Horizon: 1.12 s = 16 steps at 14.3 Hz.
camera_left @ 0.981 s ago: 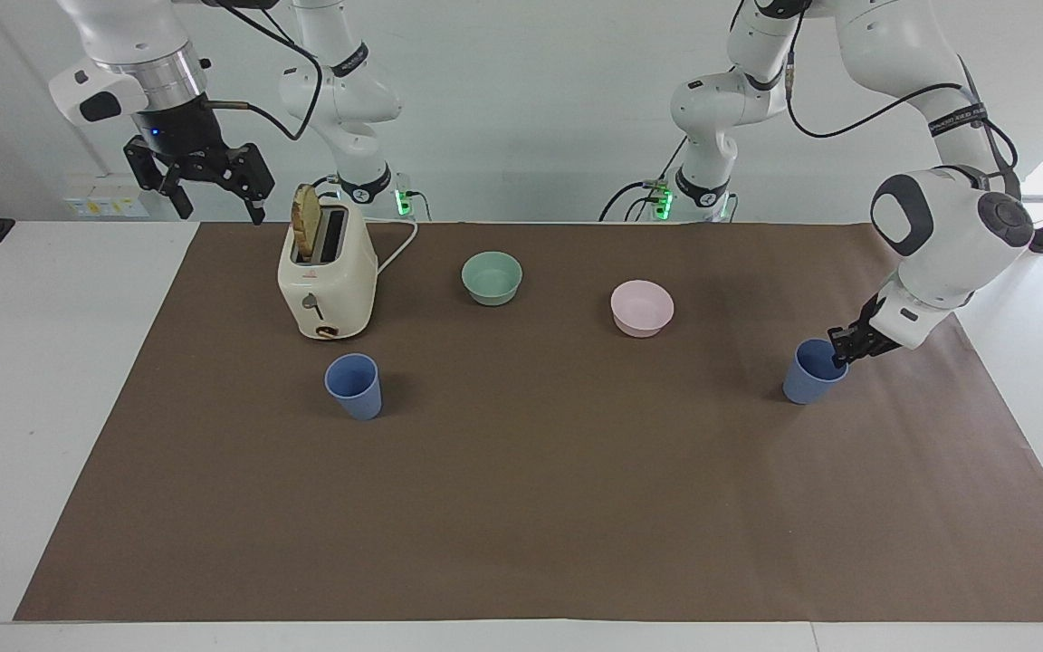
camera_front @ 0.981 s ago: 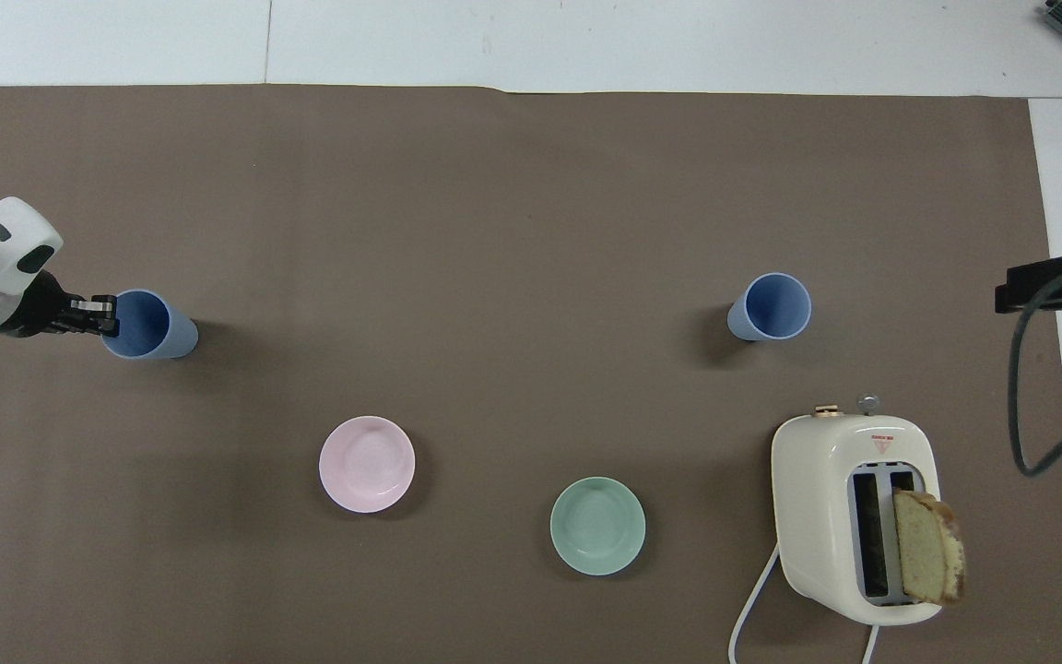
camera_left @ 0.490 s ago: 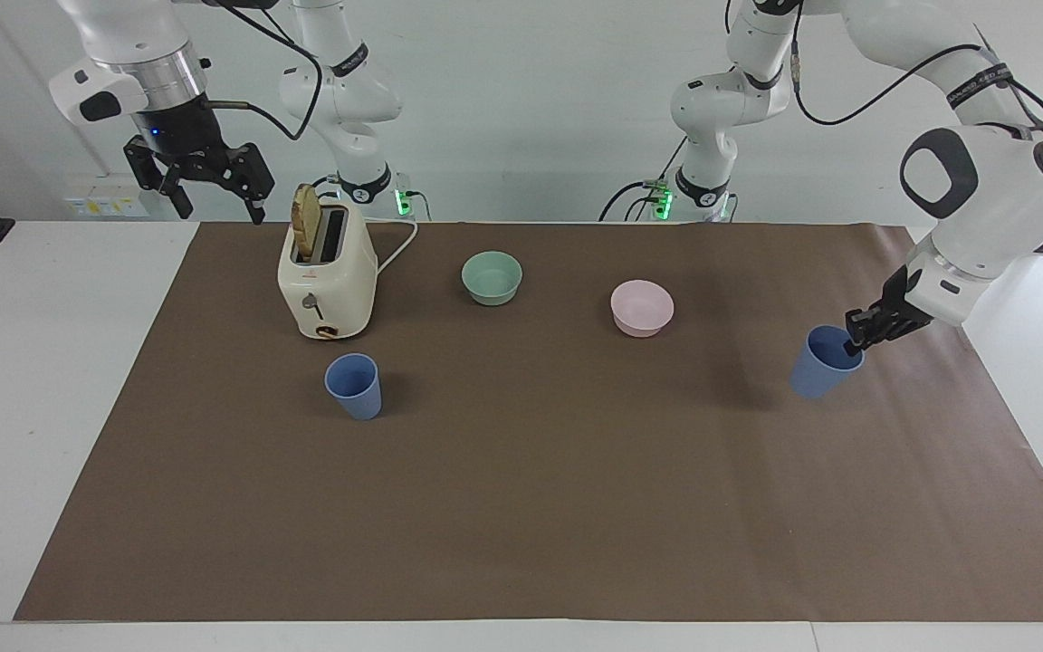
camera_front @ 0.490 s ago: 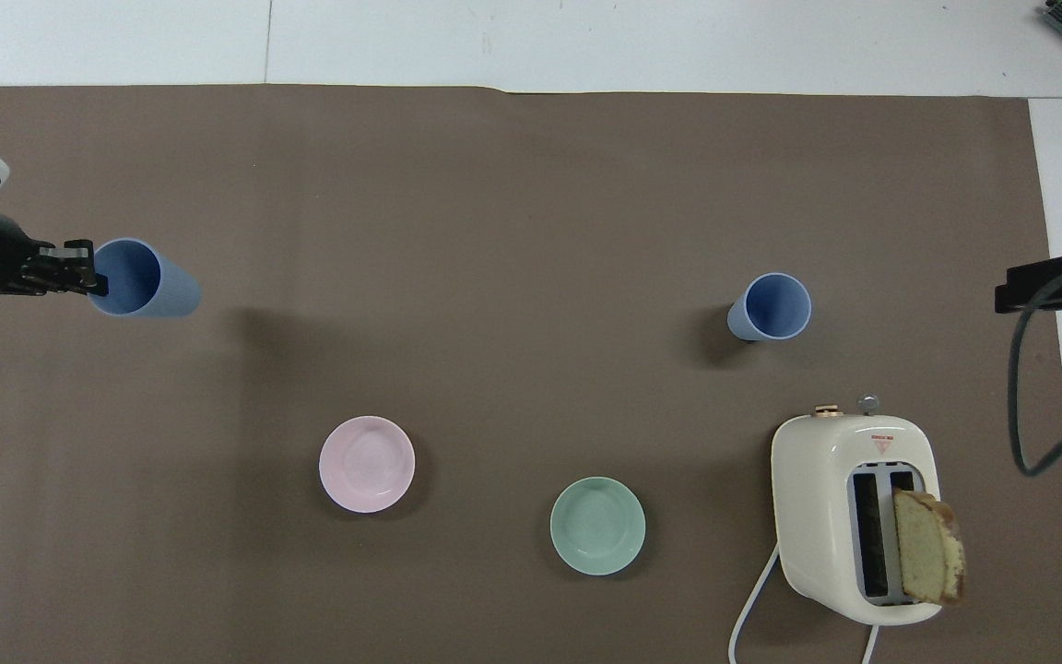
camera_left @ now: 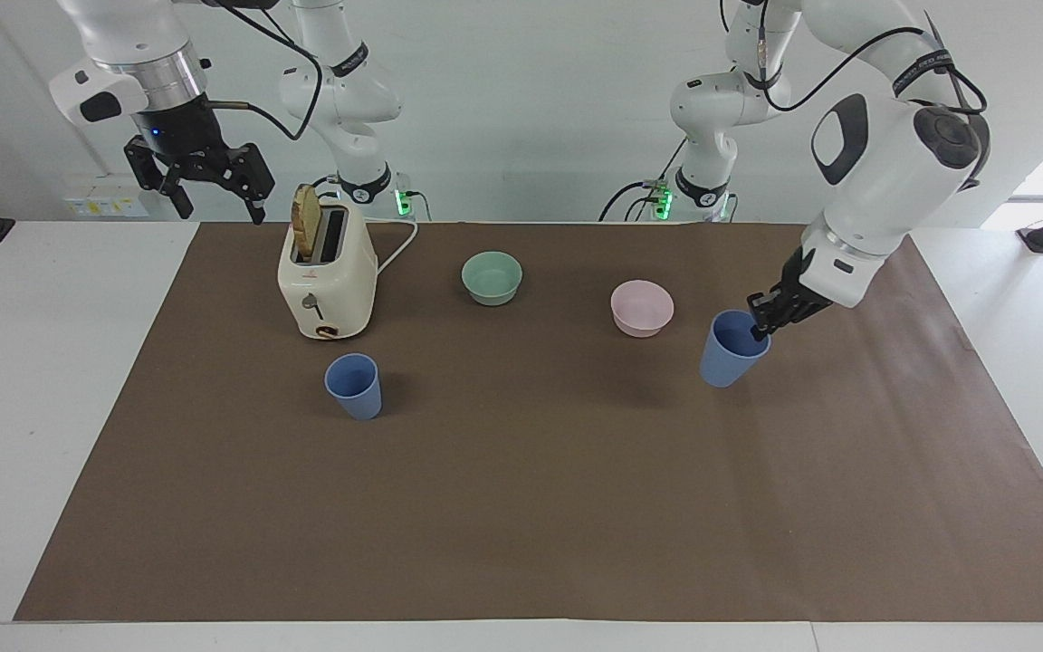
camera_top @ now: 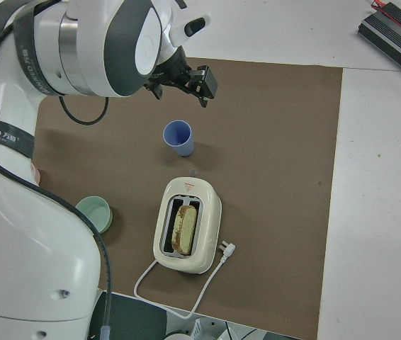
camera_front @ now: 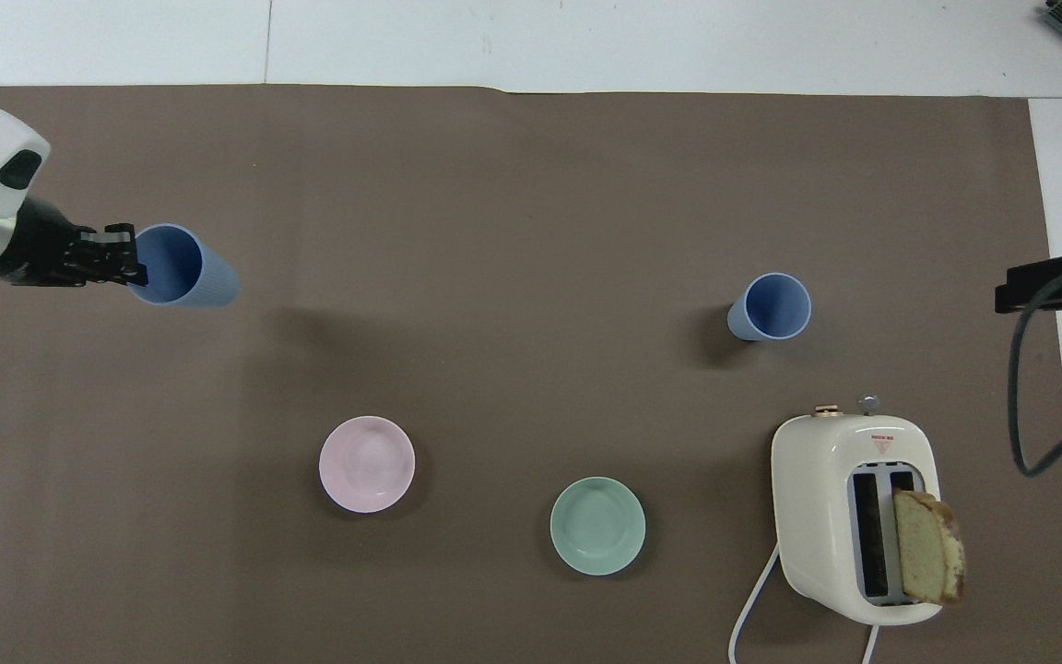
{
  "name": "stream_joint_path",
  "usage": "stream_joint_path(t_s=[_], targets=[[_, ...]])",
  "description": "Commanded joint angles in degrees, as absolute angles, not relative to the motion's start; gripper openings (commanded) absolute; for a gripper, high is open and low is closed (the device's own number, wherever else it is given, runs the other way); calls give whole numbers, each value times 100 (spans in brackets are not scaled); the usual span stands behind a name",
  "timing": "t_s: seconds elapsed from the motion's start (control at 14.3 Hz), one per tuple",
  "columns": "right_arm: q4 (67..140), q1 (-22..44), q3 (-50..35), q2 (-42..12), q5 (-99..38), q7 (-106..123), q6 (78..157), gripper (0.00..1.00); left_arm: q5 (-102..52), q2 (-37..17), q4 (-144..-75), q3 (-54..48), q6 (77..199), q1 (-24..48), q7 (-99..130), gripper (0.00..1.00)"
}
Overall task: Stack blue cups with both arms
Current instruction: 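Slide the blue cup with the left gripper toward the table center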
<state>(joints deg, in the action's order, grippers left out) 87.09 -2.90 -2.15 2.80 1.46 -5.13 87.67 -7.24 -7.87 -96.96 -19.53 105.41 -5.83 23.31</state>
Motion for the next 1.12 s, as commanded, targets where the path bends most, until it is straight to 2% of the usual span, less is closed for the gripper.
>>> stream_joint_path(t_s=[0.0, 0.14, 0.35, 0.63, 0.77, 1.05], targets=[[8851, -334, -237, 413, 123, -431, 8745, 100, -703, -835, -9694, -1890, 10721, -11, 3047, 0], [8851, -334, -237, 413, 123, -439, 8745, 100, -703, -922, -9712, -1890, 11011, 341, 3496, 0], [8851, -334, -237, 413, 123, -431, 8745, 100, -389, -1352, -9729, -1881, 11538, 825, 3971, 0], [8851, -334, -229, 413, 123, -439, 8736, 100, -193, -1652, -9869, -1890, 11924, 1212, 4341, 0], [8851, -334, -229, 413, 123, -439, 8736, 100, -176, -1670, -10185, -1890, 12330, 1318, 4447, 0], [8851, -343, -229, 413, 123, -439, 8736, 100, -176, -1661, -10362, -1890, 12401, 1415, 4456, 0]])
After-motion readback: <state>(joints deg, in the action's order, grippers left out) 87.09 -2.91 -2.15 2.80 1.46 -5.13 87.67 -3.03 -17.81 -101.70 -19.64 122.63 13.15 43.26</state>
